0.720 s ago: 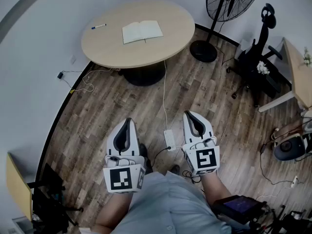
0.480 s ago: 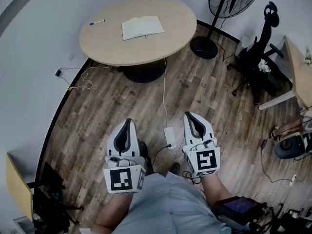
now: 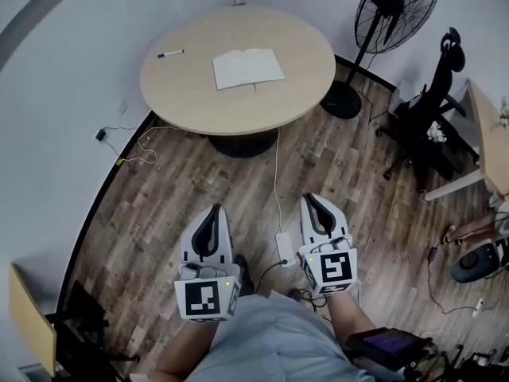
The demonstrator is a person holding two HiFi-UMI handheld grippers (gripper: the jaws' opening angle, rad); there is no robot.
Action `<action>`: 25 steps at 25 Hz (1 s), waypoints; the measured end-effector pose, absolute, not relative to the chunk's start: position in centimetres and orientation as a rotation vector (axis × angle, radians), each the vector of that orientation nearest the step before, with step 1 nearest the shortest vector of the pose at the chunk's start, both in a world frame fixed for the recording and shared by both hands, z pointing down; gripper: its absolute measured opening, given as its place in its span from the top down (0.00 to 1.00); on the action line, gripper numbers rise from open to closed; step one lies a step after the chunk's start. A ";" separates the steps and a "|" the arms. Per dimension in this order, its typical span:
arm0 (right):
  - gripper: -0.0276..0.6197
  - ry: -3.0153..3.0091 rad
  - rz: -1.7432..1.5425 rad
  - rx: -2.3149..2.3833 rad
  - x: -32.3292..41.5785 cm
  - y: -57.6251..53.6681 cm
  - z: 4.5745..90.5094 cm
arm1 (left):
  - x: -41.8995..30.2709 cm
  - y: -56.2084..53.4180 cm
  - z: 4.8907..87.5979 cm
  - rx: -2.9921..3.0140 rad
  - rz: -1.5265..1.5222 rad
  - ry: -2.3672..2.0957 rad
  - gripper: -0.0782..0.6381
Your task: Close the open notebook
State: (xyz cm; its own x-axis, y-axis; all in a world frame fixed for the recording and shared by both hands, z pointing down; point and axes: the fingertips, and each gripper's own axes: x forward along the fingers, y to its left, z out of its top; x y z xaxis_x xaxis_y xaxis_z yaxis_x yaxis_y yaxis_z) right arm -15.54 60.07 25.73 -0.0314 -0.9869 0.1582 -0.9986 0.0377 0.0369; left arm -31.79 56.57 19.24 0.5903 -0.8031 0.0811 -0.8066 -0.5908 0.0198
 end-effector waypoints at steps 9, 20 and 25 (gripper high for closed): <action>0.88 -2.156 0.001 2.207 -19.7 51.1 20.6 | -36.6 48.2 15.0 2.864 -0.035 -1.378 0.86; 0.88 -2.058 0.033 2.240 -19.3 47.1 20.8 | -38.2 43.0 17.9 2.798 0.029 -1.303 0.86; 0.88 -2.058 0.108 2.243 -18.5 45.5 23.3 | -37.3 40.9 20.0 2.775 0.087 -1.290 0.86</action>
